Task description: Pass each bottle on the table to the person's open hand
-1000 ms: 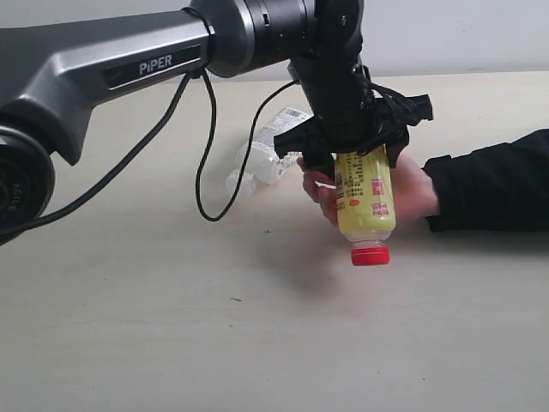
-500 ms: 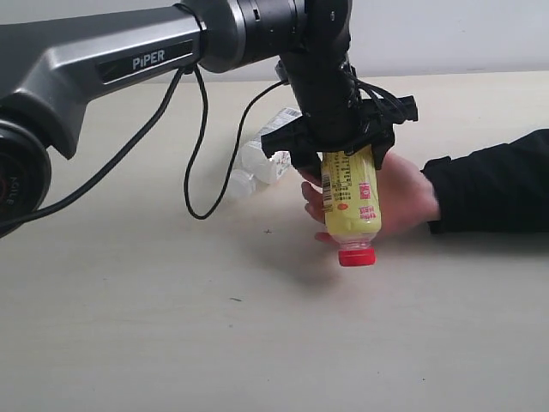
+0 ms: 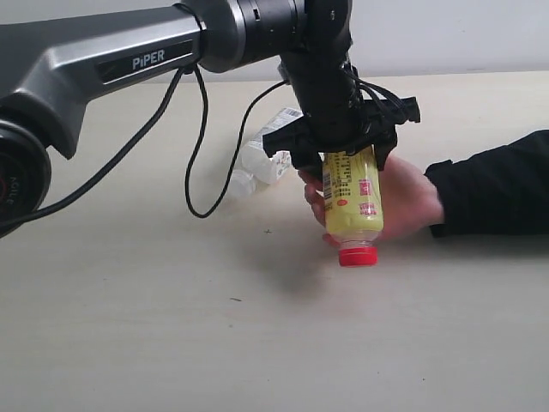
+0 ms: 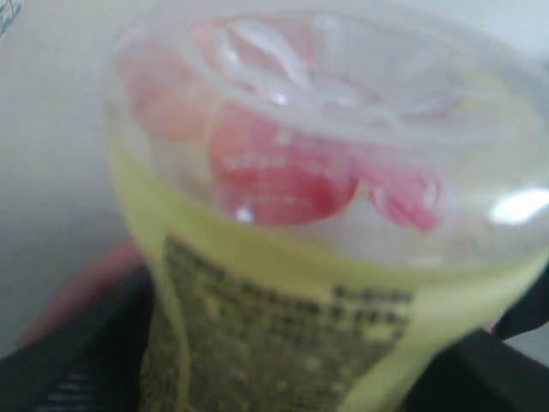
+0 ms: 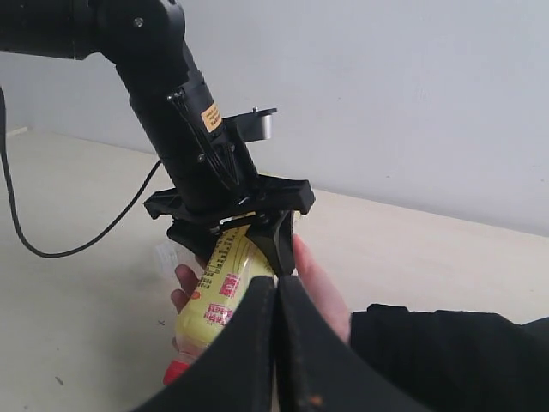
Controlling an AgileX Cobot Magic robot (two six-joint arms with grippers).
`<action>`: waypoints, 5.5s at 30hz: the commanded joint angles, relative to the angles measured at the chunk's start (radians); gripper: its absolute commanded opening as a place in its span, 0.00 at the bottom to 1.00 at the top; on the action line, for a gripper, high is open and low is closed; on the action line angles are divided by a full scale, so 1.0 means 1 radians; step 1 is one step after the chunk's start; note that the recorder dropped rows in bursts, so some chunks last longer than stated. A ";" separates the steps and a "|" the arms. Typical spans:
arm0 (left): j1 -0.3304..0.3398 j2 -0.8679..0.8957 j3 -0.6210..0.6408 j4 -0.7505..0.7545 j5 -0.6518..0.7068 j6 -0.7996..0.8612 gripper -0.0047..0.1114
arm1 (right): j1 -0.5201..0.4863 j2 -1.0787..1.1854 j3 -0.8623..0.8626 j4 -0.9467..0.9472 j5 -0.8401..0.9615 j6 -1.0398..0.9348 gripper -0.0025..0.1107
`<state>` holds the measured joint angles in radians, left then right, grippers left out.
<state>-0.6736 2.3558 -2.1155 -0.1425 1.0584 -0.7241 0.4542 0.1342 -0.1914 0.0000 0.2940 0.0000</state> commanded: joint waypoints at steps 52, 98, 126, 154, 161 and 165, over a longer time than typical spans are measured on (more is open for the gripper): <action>-0.071 -1.134 0.697 0.024 -0.225 0.684 0.04 | -0.002 -0.004 0.004 0.000 -0.005 0.000 0.02; -0.105 -1.982 2.116 0.008 -1.248 0.795 0.04 | -0.002 -0.004 0.004 0.000 -0.005 0.000 0.02; -0.105 -1.985 2.067 0.008 -1.200 0.795 0.04 | -0.002 -0.004 0.004 0.000 -0.005 0.000 0.02; -0.105 -1.985 2.069 0.008 -1.218 0.799 0.04 | -0.002 -0.004 0.004 0.000 -0.005 0.000 0.02; -0.105 -1.983 2.059 -0.066 -1.503 0.802 0.04 | -0.002 -0.004 0.004 0.000 -0.005 0.000 0.02; -0.105 -1.939 1.974 -0.205 -1.502 0.882 0.04 | -0.002 -0.004 0.004 0.000 -0.005 0.000 0.02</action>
<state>-0.7726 0.3806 -0.0865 -0.2405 -0.4098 0.1070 0.4542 0.1342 -0.1914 0.0000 0.2940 0.0000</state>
